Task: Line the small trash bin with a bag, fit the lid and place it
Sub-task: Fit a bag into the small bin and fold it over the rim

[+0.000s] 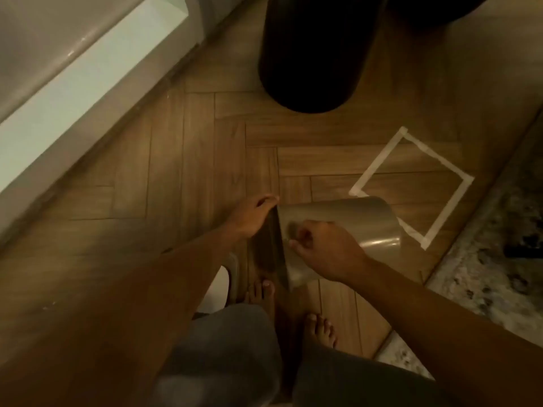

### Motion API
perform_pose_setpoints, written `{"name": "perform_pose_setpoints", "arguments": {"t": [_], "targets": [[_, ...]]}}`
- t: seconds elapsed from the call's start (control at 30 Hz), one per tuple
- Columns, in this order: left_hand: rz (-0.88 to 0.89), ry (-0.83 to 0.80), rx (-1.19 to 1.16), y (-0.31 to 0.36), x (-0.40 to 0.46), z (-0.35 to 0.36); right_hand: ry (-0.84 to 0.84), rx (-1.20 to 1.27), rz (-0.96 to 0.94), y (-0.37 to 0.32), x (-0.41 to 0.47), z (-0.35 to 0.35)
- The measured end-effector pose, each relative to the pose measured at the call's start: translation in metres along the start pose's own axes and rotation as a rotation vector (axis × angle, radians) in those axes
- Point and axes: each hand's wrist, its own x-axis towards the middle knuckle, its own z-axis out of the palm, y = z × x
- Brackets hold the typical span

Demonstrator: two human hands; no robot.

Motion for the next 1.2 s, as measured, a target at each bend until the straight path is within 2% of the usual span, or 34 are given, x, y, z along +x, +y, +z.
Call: {"name": "perform_pose_setpoints", "arguments": {"t": [0.07,0.2,0.33,0.43,0.63,0.8,0.9,1.03,1.2], "targets": [[-0.047,-0.048,-0.026,0.000,0.005,0.003,-0.017,-0.057,0.046,-0.007,0.003,0.010],[-0.097,-0.132,0.071,-0.004,0.010,0.006,-0.004,-0.115,0.062,-0.013,0.003,0.025],[-0.148,-0.091,-0.003,-0.002,0.005,0.009,-0.011,-0.168,0.080,-0.018,0.008,0.024],[-0.126,-0.081,0.028,0.002,-0.002,0.013,-0.002,-0.135,0.091,-0.020,0.006,0.014],[0.032,-0.074,0.066,0.040,-0.006,0.015,0.179,-0.067,0.148,-0.011,-0.003,-0.032],[0.141,-0.113,0.000,0.073,-0.004,0.015,0.318,0.050,0.202,-0.001,-0.022,-0.066],[0.194,-0.138,0.100,0.084,-0.011,0.014,0.415,0.107,0.215,0.011,-0.036,-0.076],[0.164,-0.142,0.243,0.094,-0.021,0.017,0.495,0.088,0.256,0.033,-0.054,-0.086],[0.055,-0.155,0.351,0.095,-0.035,0.033,0.503,0.301,0.342,0.057,-0.079,-0.093]]}}
